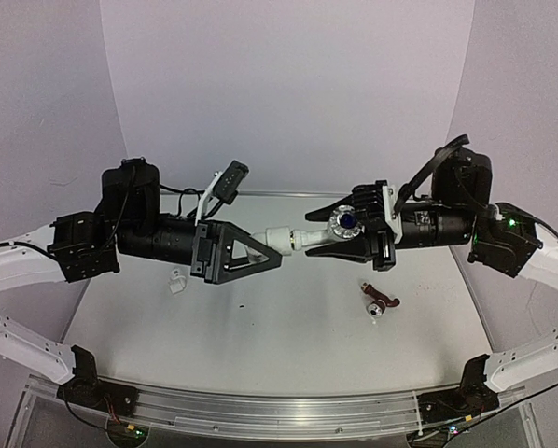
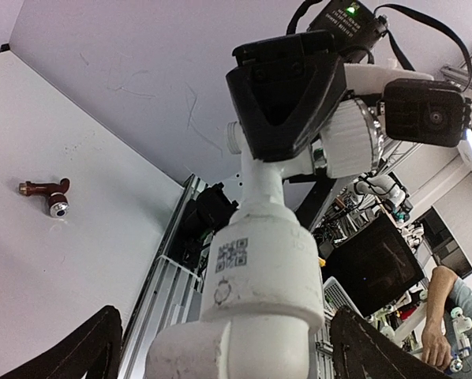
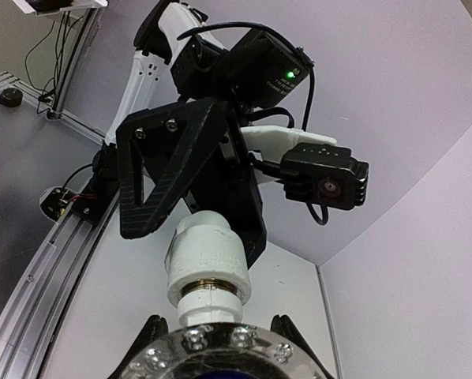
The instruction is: Install the water faucets
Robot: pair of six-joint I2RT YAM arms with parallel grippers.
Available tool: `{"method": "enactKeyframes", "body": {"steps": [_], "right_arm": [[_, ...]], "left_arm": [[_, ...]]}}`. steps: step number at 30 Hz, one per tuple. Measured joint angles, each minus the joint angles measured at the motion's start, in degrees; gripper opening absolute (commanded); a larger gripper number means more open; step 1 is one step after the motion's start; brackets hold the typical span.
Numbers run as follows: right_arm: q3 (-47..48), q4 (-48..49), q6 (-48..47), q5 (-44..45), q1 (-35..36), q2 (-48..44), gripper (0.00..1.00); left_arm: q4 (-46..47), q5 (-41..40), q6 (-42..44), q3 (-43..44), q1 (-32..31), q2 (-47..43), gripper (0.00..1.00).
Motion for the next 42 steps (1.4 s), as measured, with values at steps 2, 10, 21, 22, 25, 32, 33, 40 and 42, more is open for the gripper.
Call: {"method": "enactKeyframes", "body": {"steps": [2,10,21,22,25,32,33,40,42], "right_arm": [[0.0,0.0,0.2,-0.1,0.2,0.0,0.0],[-0.4,0.1,0.9,-0.5,0.5,0.0,0.0],[-0.5,0.0,2.4,-1.0,0.6,0.0,0.0],[-0.5,0.0,2.6,-1.3,0.6,0.0,0.0],[-0.5,0.4,3.5,-1.5,0.6,0.0,0.0],[-0.5,0.5,7.4,-1.3,0.6,0.0,0.44],[-0.5,0.5,8.5,-1.2,0.6,0.0,0.52],[-0.4,2.1,17.2,0.6,0.6,0.0,0.68],[-0.5,2.3,19.0,0.9,0.6,0.0,0.75]], "left_arm": [[2.1,0.4,-0.7,0.0,0.0,0.2,0.86],[8.0,2.8,-3.0,-0.1,0.2,1.4,0.68],[10.2,5.6,-4.0,-0.3,0.2,3.0,0.42],[10.6,5.8,-4.0,-0.3,0.2,3.0,0.4],[11.5,6.5,-4.0,-0.5,0.2,3.0,0.36],[13.4,7.1,-3.8,-1.4,0.3,2.8,0.16],[13.7,7.1,-3.7,-1.5,0.3,2.8,0.11],[14.4,7.3,-3.0,-3.5,0.3,2.4,0.0],[14.5,7.5,-3.0,-3.5,0.3,2.4,0.0]]}}
